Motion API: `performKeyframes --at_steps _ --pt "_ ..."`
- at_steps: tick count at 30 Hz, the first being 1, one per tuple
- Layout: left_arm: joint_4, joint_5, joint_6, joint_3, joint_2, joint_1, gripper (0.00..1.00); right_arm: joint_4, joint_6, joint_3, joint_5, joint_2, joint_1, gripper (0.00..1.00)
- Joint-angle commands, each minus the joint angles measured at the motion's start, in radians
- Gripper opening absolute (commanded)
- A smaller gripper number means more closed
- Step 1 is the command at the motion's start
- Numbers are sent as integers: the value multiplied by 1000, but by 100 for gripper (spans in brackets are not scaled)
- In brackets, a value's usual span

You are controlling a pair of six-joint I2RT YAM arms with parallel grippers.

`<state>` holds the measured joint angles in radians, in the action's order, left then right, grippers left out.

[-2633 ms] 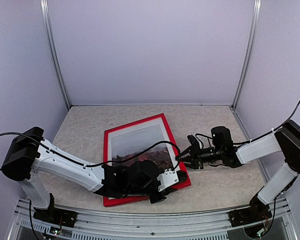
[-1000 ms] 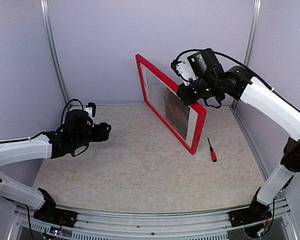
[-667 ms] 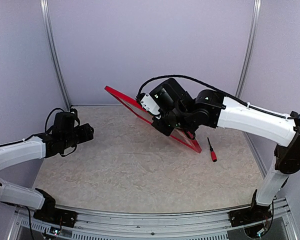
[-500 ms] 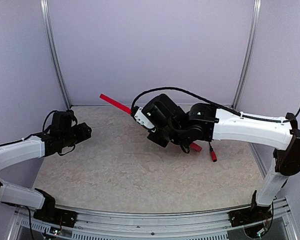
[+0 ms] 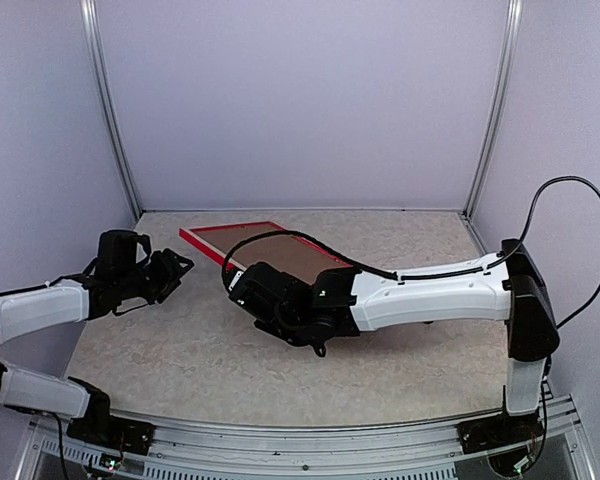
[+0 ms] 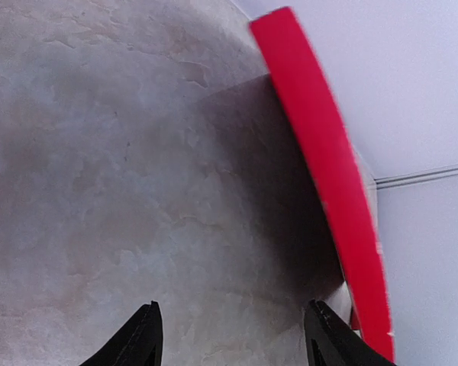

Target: Take the photo out of the frame

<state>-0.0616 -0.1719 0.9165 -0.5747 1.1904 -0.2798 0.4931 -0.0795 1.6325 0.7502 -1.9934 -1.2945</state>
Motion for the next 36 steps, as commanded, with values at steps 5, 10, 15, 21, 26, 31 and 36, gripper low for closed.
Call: performKeyframes --at_steps 5,10,15,21,26,31,36 --pt "-278 -157 184 68 74 7 63 11 135 35 -233 -94 -10 0" --pt "-411 -181 247 72 171 4 61 13 145 32 -239 -105 -16 0" --pt "-500 -185 292 61 255 -5 58 6 153 29 -247 -110 -23 0" --pt "-619 -192 343 67 359 -14 43 3 157 30 -252 -115 -28 0" --pt "-625 -182 348 82 382 -16 36 4 174 12 -255 -102 -29 0" --pt "-586 -151 323 114 363 -15 34 -19 206 -38 -329 -61 -28 2" --pt "-574 -132 301 165 360 -10 34 -42 248 -102 -407 -1 -15 13"
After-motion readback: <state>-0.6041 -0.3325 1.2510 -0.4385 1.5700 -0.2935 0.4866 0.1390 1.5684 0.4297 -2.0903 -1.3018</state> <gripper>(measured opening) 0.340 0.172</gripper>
